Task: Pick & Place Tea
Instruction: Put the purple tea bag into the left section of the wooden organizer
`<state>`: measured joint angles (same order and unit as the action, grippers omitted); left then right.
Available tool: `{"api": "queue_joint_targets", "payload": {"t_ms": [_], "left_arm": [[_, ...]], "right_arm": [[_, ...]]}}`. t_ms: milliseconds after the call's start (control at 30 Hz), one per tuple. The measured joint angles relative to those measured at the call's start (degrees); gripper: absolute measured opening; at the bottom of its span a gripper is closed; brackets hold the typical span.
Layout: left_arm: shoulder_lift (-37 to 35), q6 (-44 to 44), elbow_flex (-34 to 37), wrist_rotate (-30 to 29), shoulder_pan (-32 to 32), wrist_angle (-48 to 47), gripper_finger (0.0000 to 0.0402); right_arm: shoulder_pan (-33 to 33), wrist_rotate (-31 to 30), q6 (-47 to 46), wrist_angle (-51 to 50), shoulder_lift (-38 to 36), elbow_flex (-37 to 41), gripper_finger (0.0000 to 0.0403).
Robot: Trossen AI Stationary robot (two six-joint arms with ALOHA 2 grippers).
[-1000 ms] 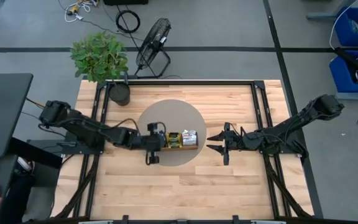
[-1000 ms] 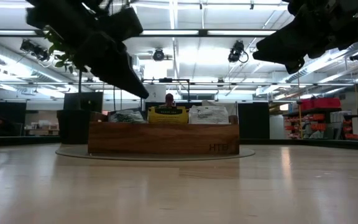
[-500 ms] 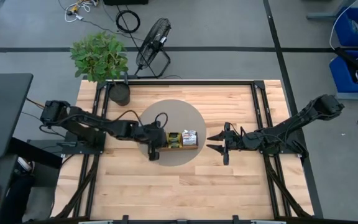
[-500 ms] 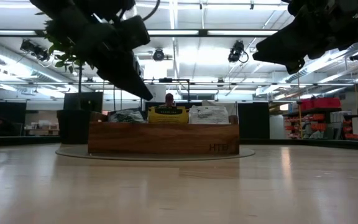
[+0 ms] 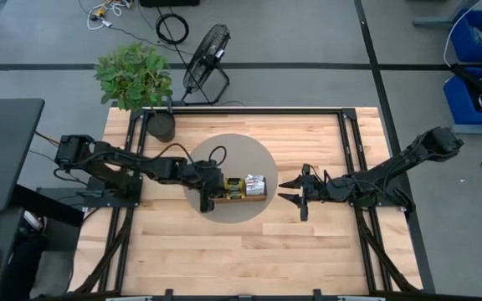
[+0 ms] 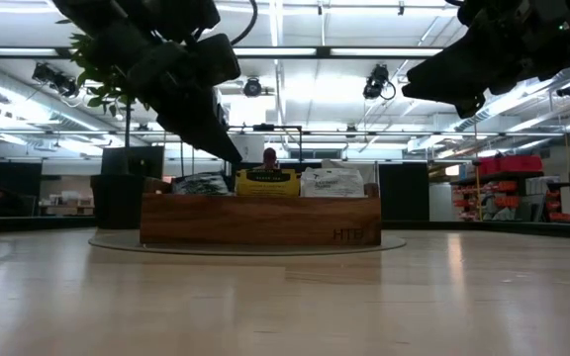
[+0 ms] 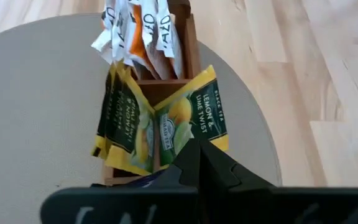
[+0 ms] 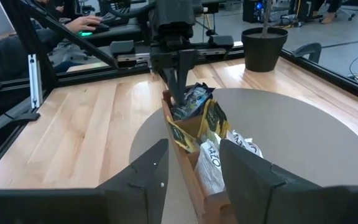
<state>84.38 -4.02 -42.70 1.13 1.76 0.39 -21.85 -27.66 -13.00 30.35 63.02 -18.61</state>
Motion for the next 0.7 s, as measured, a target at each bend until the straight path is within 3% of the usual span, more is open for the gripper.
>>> {"api": "queue_joint_targets", "payload": {"t_ms": [267,700], "left_arm": [[4.89,1.52,-2.6,-1.35,-0.89,0.51,0.0001],[7.56,1.3,-6.13,-1.1,-0.96,-9.13,0.0001]], "right_arm": [[0.0,0.0,-0.01,-0.01,0.02,0.04,0.0153],[0.01,0.0,-0.08,-0.58,0.02,0.05,0.0153]]}}
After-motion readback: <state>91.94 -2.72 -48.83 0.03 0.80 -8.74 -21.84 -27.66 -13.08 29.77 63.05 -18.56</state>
